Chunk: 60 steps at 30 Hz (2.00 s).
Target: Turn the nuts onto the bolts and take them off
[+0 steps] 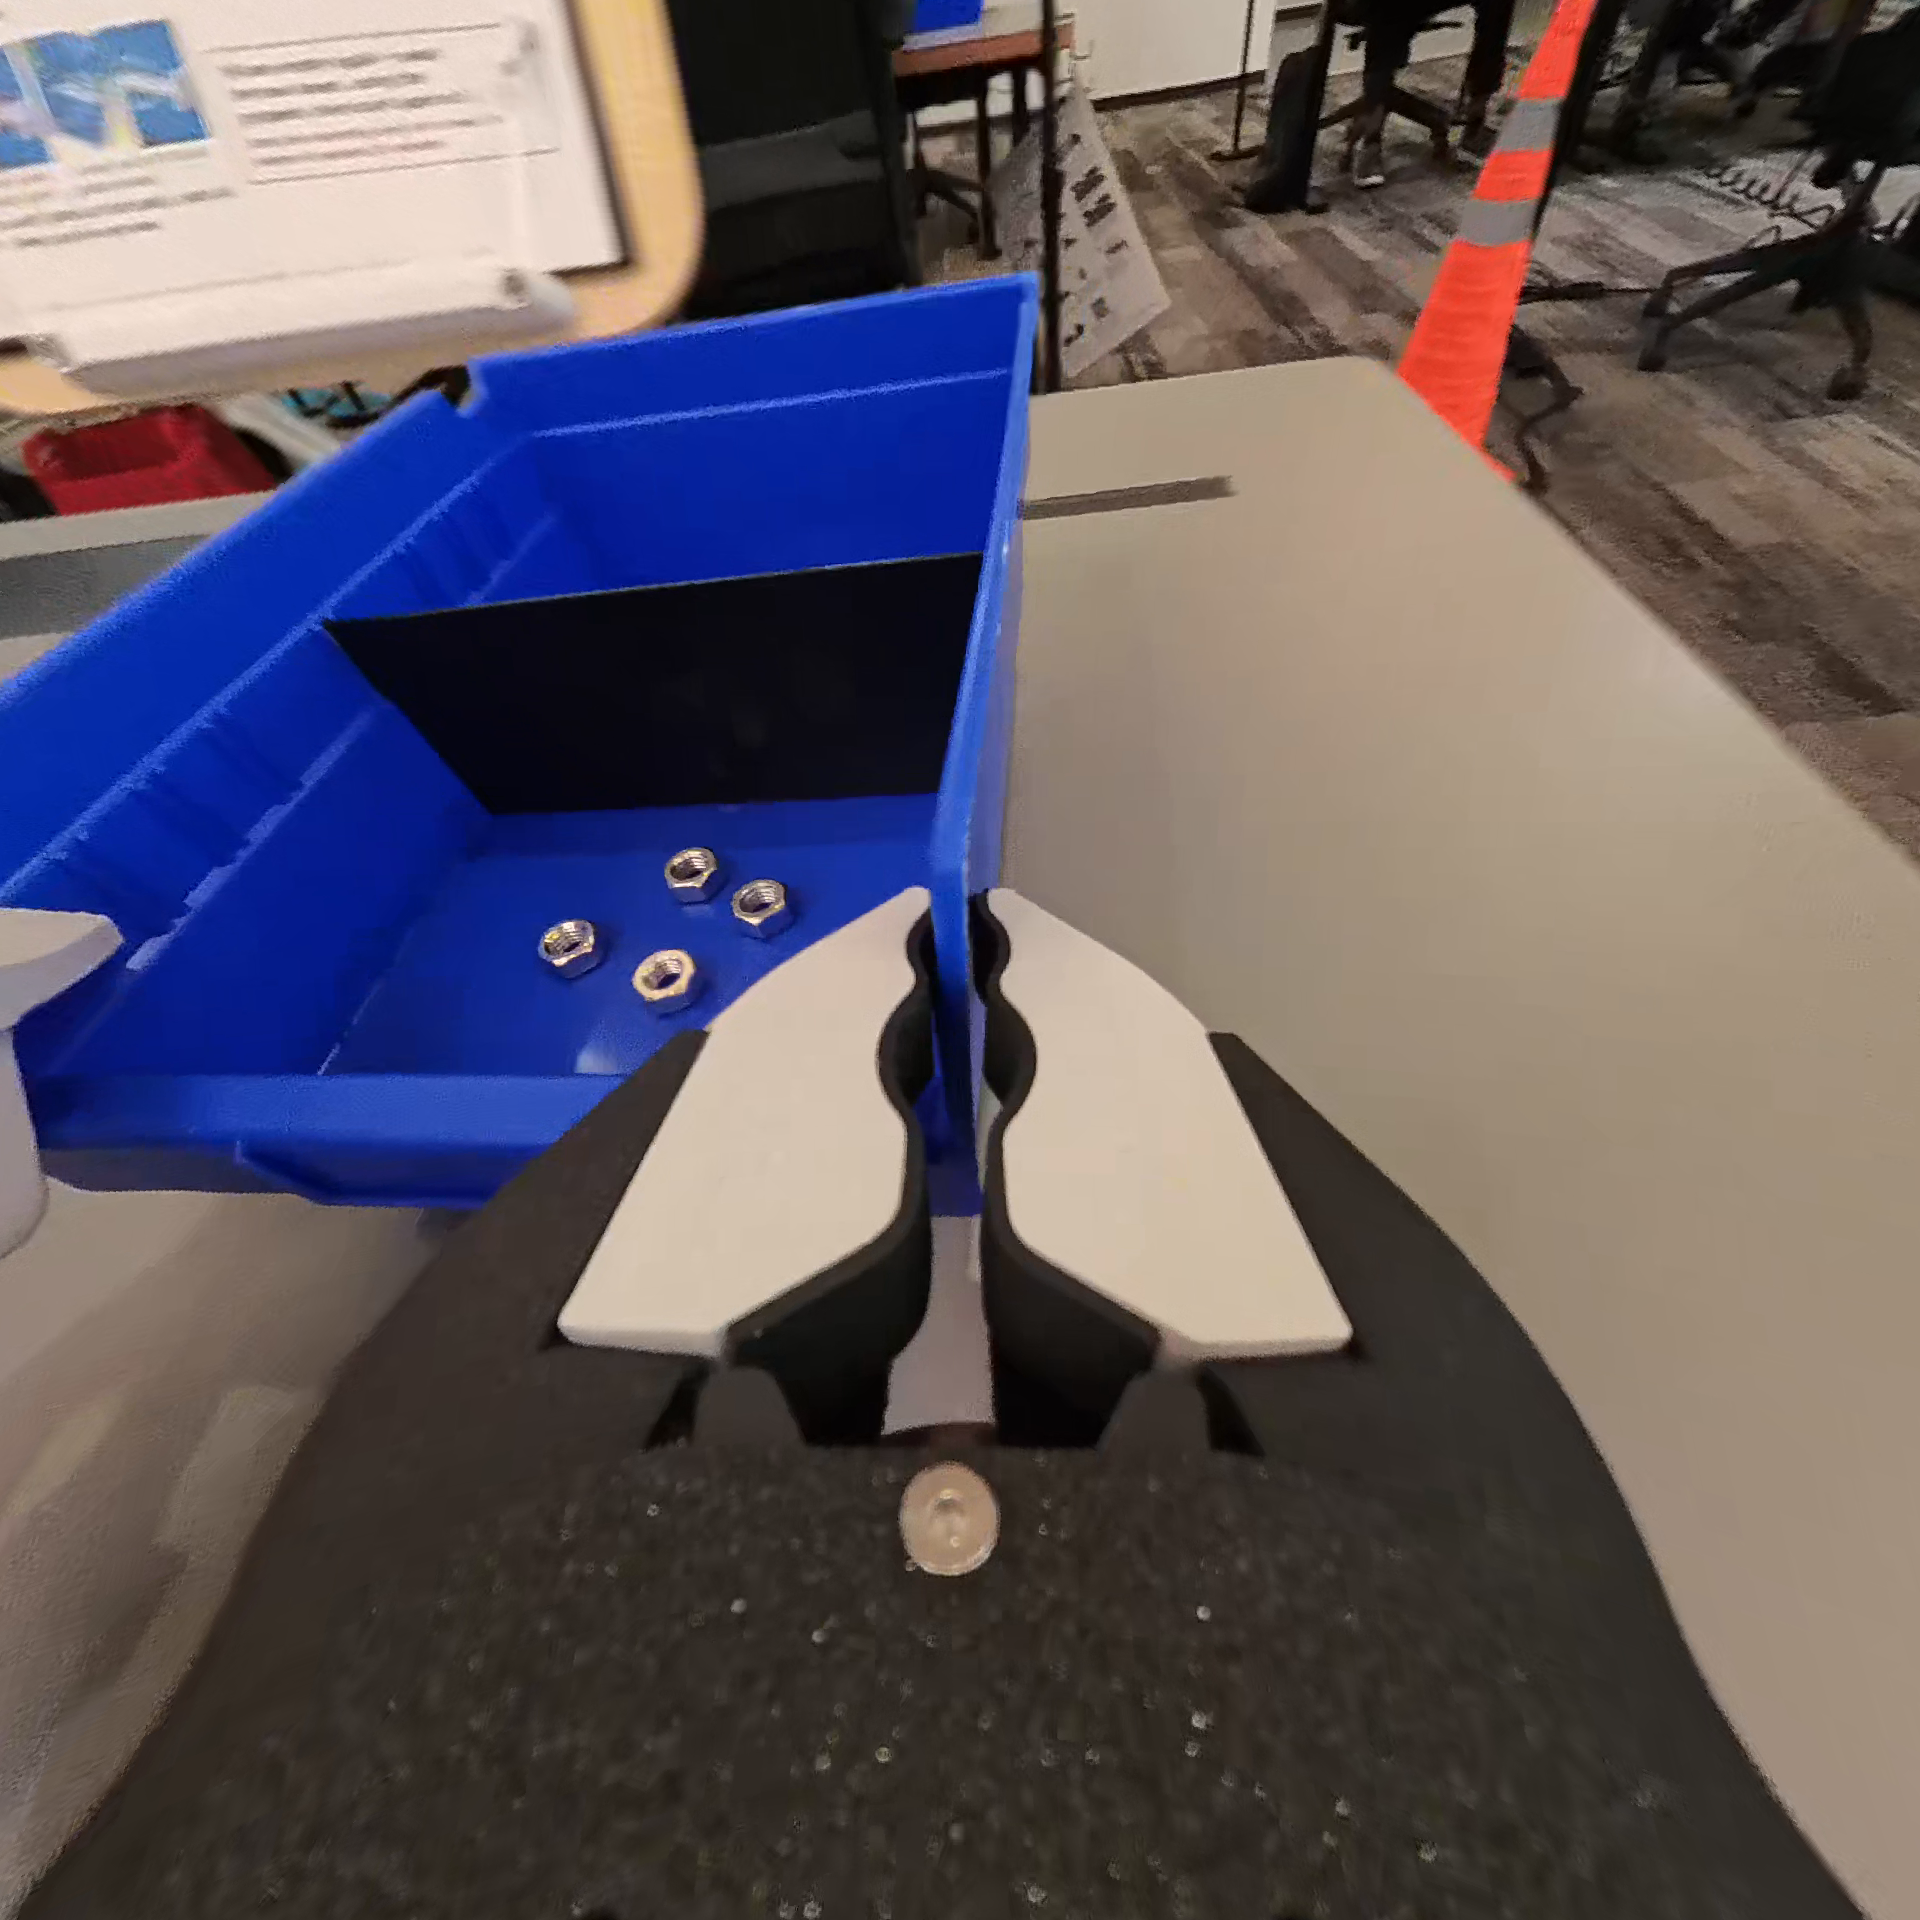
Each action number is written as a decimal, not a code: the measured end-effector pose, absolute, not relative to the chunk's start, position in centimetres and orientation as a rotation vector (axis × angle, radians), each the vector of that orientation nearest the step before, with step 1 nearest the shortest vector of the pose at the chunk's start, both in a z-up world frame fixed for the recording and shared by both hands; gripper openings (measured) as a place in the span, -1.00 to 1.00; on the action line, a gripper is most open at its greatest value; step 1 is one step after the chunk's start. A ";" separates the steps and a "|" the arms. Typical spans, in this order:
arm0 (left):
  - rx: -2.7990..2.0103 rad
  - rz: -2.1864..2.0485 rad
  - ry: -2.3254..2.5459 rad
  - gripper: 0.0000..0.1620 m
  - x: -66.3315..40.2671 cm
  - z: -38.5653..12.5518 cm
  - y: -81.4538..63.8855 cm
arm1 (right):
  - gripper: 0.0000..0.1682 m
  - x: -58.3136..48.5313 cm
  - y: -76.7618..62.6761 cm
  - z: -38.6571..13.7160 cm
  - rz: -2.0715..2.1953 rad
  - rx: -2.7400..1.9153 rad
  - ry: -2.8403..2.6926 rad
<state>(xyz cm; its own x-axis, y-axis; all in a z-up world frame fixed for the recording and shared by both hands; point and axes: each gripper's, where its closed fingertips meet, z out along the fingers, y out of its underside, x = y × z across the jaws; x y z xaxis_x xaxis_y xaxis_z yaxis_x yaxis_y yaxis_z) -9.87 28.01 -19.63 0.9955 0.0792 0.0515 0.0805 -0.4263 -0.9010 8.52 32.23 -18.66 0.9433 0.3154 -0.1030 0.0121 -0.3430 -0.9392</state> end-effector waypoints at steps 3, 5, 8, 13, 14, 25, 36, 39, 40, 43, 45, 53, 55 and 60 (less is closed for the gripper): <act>-1.995 0.087 -0.144 -0.97 -15.4 -18.9 24.5 | -0.96 2.7 30.1 -19.3 0.353 -1.922 -0.285; -1.986 0.147 -0.172 -0.97 -18.7 -18.6 22.5 | -0.97 -0.9 29.1 -19.7 0.382 -1.930 -0.323; -1.976 0.215 -0.200 -0.97 -22.4 -18.6 20.4 | -0.97 -5.1 28.1 -20.5 0.442 -1.945 -0.357; -2.008 0.162 -0.212 -0.94 -24.9 -21.3 18.8 | -0.86 -8.2 27.0 -21.5 0.508 -1.926 -0.449; -2.036 0.093 -0.200 -0.92 -24.6 -22.1 18.7 | -0.70 -8.5 26.6 -22.1 0.547 -1.964 -0.476; -2.018 -0.147 -0.161 -0.01 -31.4 -19.1 7.5 | -0.10 -8.4 17.9 -15.8 0.724 -1.565 -0.791; -2.074 0.147 -0.418 -0.02 -54.0 -20.9 11.6 | 0.03 -20.5 6.7 -19.5 0.844 -1.641 -1.168; -2.104 0.072 -0.448 -0.49 -53.8 -22.2 13.1 | 0.03 -23.0 6.3 -20.0 0.832 -1.684 -1.183; -2.075 0.006 -0.429 -0.78 -52.9 -22.1 13.3 | 0.03 -23.7 6.3 -19.9 0.829 -1.686 -1.181; -2.025 0.047 -0.495 -0.94 -52.2 -21.8 11.4 | 0.02 -25.5 6.3 -19.4 0.853 -1.710 -1.140; -2.028 0.092 -0.519 -0.94 -51.2 -21.8 9.0 | 0.00 -26.3 6.3 -19.2 0.869 -1.725 -1.106; -1.974 0.129 -0.658 -0.94 -46.7 -21.8 -1.9 | -0.18 -29.2 5.4 -19.9 0.936 -1.750 -1.002; -1.955 0.123 -0.684 -0.94 -46.0 -21.8 -3.7 | -0.28 -29.9 5.0 -20.5 0.920 -1.780 -0.989; -1.892 0.165 -0.643 -0.93 -44.2 -20.8 -5.6 | -0.83 -29.8 5.7 -21.4 0.800 -1.864 -0.932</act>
<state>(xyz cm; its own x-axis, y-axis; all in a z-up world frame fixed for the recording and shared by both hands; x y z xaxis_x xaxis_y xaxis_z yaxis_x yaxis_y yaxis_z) -44.15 -5.64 -20.77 0.8444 0.5045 0.1801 0.3548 -0.2748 -0.8936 -29.85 5.70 -21.42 0.5117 0.8453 -0.1535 0.2799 -0.3329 -0.9005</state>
